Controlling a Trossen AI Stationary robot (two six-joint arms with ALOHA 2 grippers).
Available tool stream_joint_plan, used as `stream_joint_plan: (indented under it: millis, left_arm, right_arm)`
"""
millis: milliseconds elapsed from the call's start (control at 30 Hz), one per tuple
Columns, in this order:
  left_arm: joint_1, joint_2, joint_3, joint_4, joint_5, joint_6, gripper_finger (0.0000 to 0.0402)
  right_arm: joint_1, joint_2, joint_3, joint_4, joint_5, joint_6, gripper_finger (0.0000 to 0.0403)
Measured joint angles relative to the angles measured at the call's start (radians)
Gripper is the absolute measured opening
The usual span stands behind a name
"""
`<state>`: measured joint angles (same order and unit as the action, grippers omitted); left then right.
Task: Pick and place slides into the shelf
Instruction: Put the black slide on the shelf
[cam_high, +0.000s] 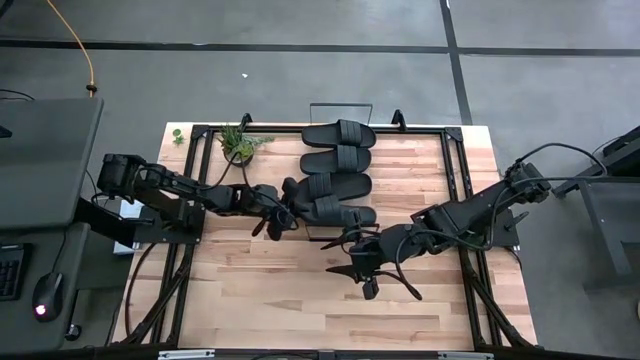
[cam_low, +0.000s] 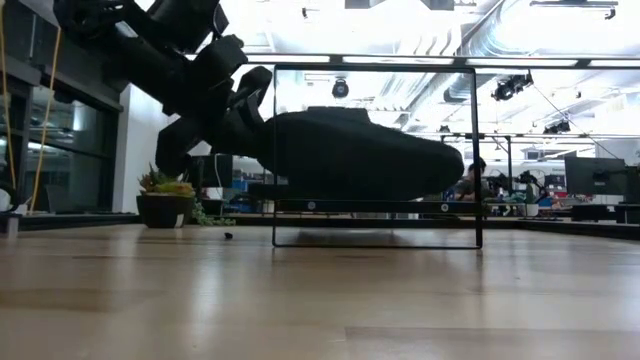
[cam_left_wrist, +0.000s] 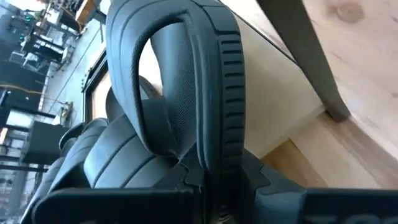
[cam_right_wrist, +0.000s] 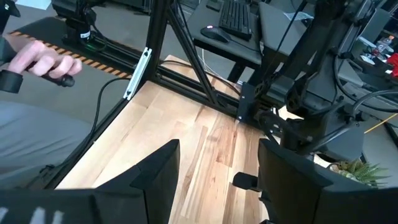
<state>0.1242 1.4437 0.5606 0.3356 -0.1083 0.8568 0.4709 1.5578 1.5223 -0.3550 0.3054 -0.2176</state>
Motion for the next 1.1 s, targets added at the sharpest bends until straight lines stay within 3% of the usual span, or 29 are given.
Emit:
stream_joint_plan:
  millis: [467,933,1100]
  left_arm:
    - [-0.001,0.000,0.000,-0.064,-0.041,0.151,0.0020]
    - [-0.026,0.105,0.002,-0.043,-0.074,0.258,0.0020]
    - [-0.028,0.112,0.002,-0.032,-0.079,0.293,0.0037]
  right_arm:
    - [0.000,0.000,0.000,0.000,0.000,0.000,0.0207]
    - [0.000,0.000,0.000,0.000,0.000,0.000,0.0207]
    - [0.000,0.000,0.000,0.000,0.000,0.000,0.0207]
